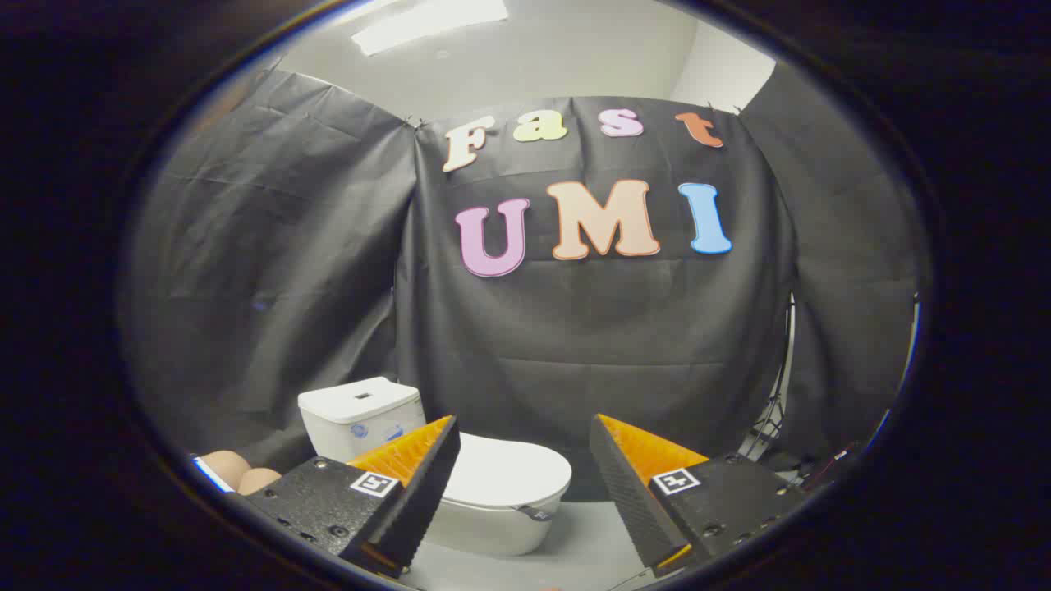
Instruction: Open the toilet lid.
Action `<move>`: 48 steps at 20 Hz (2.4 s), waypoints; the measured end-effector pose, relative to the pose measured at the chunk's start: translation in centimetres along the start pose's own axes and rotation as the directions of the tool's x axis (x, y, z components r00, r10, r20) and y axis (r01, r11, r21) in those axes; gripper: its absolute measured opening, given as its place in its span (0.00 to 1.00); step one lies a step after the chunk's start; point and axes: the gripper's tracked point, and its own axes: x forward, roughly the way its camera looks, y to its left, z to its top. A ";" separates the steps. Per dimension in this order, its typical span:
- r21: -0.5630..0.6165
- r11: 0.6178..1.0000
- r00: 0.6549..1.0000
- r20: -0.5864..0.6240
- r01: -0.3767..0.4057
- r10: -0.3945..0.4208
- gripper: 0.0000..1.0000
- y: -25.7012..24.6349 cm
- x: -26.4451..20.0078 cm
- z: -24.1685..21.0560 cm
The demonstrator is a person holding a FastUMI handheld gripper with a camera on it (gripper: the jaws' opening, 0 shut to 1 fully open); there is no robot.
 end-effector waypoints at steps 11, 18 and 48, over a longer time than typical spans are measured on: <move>-0.011 1.000 1.000 -0.026 0.003 -0.003 0.97 0.0 0.5 -1.2; 0.054 0.999 0.995 -0.104 0.009 -0.003 0.97 -0.3 2.8 -3.6; 0.775 0.546 0.818 -0.515 0.318 0.255 0.85 -4.5 22.9 -28.0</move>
